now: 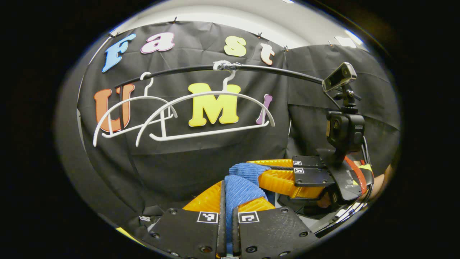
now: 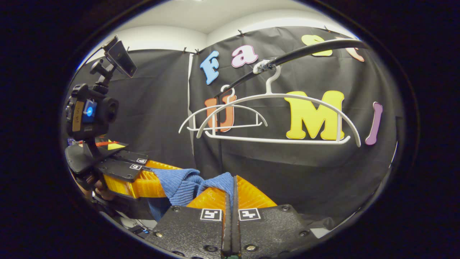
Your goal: Grasp the clothes on the hanger with both hands and then place them into the laundry hamper below.
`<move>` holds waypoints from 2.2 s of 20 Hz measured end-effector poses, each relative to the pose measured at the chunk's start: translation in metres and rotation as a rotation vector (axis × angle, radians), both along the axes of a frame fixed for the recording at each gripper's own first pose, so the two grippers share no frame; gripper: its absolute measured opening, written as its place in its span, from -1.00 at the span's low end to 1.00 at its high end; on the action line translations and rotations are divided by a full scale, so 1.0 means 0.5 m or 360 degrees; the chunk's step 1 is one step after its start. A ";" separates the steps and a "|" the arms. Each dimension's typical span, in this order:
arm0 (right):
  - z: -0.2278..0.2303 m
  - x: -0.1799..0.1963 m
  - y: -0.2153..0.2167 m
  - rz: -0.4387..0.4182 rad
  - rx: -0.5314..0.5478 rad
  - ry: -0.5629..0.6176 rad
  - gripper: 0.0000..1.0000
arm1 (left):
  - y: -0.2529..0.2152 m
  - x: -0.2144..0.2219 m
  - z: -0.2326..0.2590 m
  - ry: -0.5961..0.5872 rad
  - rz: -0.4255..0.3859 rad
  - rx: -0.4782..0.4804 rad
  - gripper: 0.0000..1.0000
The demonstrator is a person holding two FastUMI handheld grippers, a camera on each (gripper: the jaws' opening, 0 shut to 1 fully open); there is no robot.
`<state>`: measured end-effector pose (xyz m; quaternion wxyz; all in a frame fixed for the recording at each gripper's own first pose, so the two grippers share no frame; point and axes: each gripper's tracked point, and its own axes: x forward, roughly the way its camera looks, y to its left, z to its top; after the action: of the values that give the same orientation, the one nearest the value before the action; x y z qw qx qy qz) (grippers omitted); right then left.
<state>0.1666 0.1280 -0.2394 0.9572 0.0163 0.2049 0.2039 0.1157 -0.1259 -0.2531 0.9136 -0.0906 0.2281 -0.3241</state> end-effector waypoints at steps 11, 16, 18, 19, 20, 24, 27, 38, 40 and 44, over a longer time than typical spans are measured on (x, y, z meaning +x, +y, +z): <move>-0.250 -0.017 -0.064 -0.0081 -0.0059 0.0409 -0.92 | -0.030 -0.022 -0.230 0.0387 0.0046 0.0017 -0.87; -0.344 -0.036 -0.053 -0.0099 -0.0075 0.0548 -0.92 | -0.026 -0.037 -0.338 0.0549 0.0072 0.0114 -0.87; -0.370 -0.042 -0.034 -0.0093 -0.0065 0.0587 -0.92 | -0.017 -0.038 -0.373 0.0594 0.0087 0.0165 -0.87; -0.376 -0.041 -0.022 -0.0085 -0.0050 0.0595 -0.92 | -0.014 -0.045 -0.380 0.0615 0.0096 0.0195 -0.87; -0.379 -0.036 -0.006 -0.0072 -0.0029 0.0594 -0.92 | -0.017 -0.043 -0.392 0.0618 0.0101 0.0216 -0.87; -0.390 -0.020 0.022 -0.0050 -0.0024 0.0588 -0.92 | 0.004 -0.040 -0.413 0.0649 0.0145 0.0249 -0.87; -0.443 -0.016 0.008 -0.0132 -0.0022 0.0687 -0.92 | 0.016 -0.049 -0.459 0.0736 0.0200 0.0268 -0.87; -0.690 -0.099 -0.092 -0.0347 -0.0292 0.1243 -0.90 | 0.002 -0.124 -0.676 0.1217 0.0325 0.0416 -0.87; -0.723 -0.120 -0.095 -0.0353 -0.0316 0.1351 -0.87 | -0.011 -0.137 -0.706 0.1313 0.0325 0.0456 -0.87; -0.753 -0.137 -0.112 -0.0340 -0.0377 0.1417 -0.46 | -0.031 -0.197 -0.742 0.1561 0.0290 0.0476 -0.79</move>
<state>0.0982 0.0720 -0.6159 0.7871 0.0139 0.6144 0.0527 0.0172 -0.1412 -0.6242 0.7269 -0.1198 0.6643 -0.1266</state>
